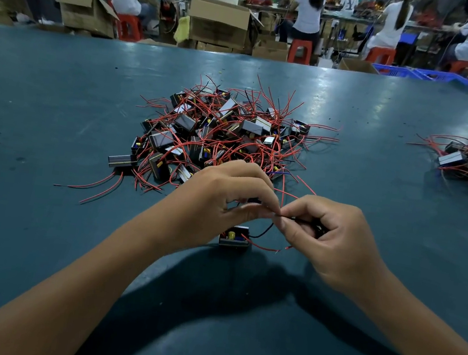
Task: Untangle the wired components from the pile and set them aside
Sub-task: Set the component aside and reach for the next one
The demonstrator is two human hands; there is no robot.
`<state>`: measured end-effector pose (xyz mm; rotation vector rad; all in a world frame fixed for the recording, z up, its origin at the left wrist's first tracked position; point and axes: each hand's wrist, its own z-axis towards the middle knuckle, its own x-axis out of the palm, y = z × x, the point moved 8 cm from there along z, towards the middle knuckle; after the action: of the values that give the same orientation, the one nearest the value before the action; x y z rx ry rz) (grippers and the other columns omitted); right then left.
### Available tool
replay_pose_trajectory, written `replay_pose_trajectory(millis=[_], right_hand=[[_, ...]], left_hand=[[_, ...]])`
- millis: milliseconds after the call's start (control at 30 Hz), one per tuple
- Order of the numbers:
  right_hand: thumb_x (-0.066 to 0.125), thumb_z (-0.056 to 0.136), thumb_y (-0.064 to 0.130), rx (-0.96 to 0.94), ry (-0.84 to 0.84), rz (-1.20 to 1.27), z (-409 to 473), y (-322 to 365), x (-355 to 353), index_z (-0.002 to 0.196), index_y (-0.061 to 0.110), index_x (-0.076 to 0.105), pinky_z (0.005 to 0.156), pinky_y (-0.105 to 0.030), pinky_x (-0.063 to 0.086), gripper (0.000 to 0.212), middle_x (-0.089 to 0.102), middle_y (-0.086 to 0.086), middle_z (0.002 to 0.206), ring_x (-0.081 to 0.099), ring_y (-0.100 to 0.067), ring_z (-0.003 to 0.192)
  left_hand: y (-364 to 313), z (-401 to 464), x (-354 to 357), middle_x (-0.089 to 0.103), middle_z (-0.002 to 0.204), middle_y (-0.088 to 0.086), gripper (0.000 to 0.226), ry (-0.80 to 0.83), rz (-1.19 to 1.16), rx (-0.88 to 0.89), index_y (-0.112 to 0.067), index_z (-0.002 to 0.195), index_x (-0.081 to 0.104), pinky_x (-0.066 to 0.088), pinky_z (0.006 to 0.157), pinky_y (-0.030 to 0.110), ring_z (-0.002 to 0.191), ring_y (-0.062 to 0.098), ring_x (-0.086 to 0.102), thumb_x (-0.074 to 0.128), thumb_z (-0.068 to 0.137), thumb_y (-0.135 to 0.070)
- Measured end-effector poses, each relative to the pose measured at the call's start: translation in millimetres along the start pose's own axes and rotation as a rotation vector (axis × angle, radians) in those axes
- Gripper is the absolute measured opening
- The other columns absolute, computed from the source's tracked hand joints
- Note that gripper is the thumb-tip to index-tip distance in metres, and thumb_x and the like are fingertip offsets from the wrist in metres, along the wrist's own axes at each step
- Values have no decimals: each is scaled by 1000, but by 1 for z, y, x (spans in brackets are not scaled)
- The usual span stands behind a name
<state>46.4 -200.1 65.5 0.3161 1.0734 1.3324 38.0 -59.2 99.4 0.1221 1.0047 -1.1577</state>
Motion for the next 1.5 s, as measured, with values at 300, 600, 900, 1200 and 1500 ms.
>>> replay_pose_trajectory(millis=[300, 600, 900, 1200, 1500], right_hand=[[71, 85, 18, -21, 24, 0, 0, -1, 1, 80, 17, 70, 52, -15, 30, 5, 45, 12, 58, 33, -3, 50], [71, 86, 18, -37, 32, -9, -1, 3, 3, 79, 24, 68, 52, -13, 30, 10, 45, 12, 58, 34, -3, 48], [71, 86, 17, -41, 22, -36, -1, 3, 2, 79, 20, 70, 54, -11, 31, 7, 49, 10, 61, 37, -3, 49], [71, 86, 16, -59, 18, -55, -2, 6, 0, 79, 19, 70, 53, -12, 31, 8, 49, 12, 61, 37, -3, 49], [70, 86, 15, -54, 31, -50, -2, 8, 2, 81, 17, 70, 53, -13, 32, 5, 52, 12, 63, 38, -3, 50]], left_hand=[[-2, 0, 4, 62, 101, -1, 9, 52, 30, -12, -10, 98, 72, 50, 79, 30, 92, 13, 60, 67, 95, -17], [-4, -2, 10, 58, 98, -3, 4, 87, 58, -90, -11, 94, 64, 49, 76, 39, 87, 17, 56, 62, 91, -11], [-3, -3, 12, 59, 98, -1, 8, 133, 27, -157, -10, 97, 65, 43, 77, 21, 85, 15, 55, 60, 93, -6], [0, -4, 13, 59, 95, 0, 10, 145, -63, -212, -9, 97, 65, 41, 72, 15, 80, 11, 54, 59, 95, -2], [2, -4, 6, 62, 96, 2, 9, 139, -110, -164, -8, 99, 68, 46, 75, 25, 84, 17, 58, 68, 91, -4]])
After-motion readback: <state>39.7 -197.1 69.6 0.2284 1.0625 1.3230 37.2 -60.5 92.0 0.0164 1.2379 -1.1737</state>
